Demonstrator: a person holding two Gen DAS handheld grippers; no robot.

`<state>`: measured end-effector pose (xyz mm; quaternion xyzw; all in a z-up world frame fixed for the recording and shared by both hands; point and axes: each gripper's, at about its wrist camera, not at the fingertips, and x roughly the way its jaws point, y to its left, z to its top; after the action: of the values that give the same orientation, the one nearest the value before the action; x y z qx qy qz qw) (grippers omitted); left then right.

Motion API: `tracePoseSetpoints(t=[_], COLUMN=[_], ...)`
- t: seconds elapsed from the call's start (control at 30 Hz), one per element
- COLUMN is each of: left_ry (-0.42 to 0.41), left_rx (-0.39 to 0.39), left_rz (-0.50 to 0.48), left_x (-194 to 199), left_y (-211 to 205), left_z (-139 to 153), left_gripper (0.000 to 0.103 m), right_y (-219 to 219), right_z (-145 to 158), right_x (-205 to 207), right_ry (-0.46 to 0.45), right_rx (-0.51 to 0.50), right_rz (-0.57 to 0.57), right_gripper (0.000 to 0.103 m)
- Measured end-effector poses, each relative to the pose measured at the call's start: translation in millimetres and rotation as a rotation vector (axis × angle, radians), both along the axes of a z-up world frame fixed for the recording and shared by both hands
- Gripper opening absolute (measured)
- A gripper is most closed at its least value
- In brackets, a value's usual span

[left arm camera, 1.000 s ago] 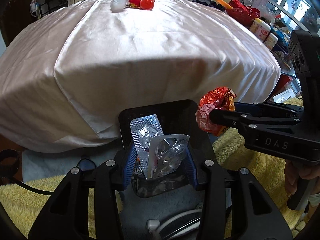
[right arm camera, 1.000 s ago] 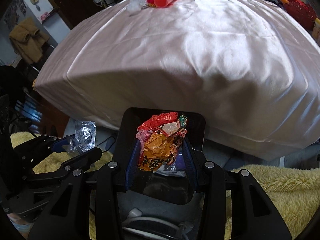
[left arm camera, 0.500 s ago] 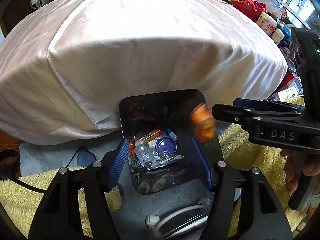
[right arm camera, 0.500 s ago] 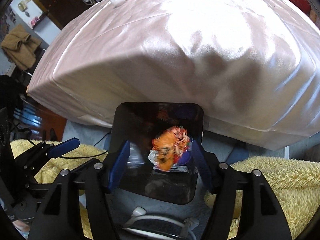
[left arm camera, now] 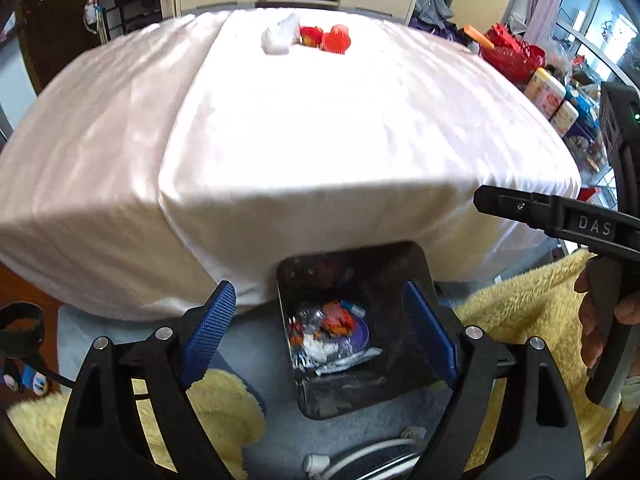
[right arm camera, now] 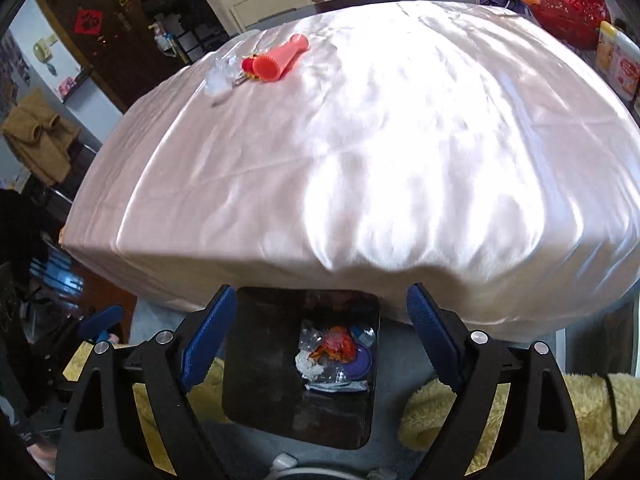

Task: Collect trash
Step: 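Grasp the clear plastic bag with the left tool while the right tool grasps the pink cone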

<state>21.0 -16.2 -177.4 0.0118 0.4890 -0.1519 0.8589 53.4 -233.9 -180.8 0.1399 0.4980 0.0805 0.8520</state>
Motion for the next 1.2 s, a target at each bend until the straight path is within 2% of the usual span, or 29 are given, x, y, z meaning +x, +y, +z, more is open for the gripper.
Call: tracePoseSetpoints(t=[0.3,0.43,0.67,0.83,0.87,0.93,1.1,1.2], left_ry=[-0.089,-0.094,-0.09,-0.098,-0.1,-0.103,-0.102,-0.098], left_rx=[0.041,0.054,0.033,0.023,0.023,0.021,0.004,0.005], left_rz=[0.057,0.074,0.102,0.086,0.082,0.076,0.077,0.066], left_x=[61.2,95.6,149.6,179.8,186.0,197.2,227.4,241.2], left_y=[12.7,17.1,14.8,4.0,2.5,0.5,-0.3,-5.2], left_z=[48.0,51.7,48.2,45.9,45.6,44.7,41.8,37.1], left_gripper=[0.086,0.086,0.086,0.086,0.086,0.084,0.066,0.065], right_y=[-12.1,-14.9,-6.3,7.4,9.4,11.9,16.7,22.5], right_z=[24.7,33.8,48.1,47.7,46.7,44.1,34.8,29.6], right_x=[61.5,94.4,153.0,197.7,205.4,219.5,249.2,258.6], right_ry=[-0.044,-0.062,-0.102,-0.091,-0.088,-0.084,-0.057,-0.048], right_rx=[-0.041,-0.04,-0.043,-0.006,0.006,0.021,0.063,0.062], right_rz=[-0.028,-0.042,-0.03,-0.002,0.0,-0.001,-0.013,-0.008], right_gripper=[0.088,0.088,0.086,0.064,0.062,0.05,0.044,0.043])
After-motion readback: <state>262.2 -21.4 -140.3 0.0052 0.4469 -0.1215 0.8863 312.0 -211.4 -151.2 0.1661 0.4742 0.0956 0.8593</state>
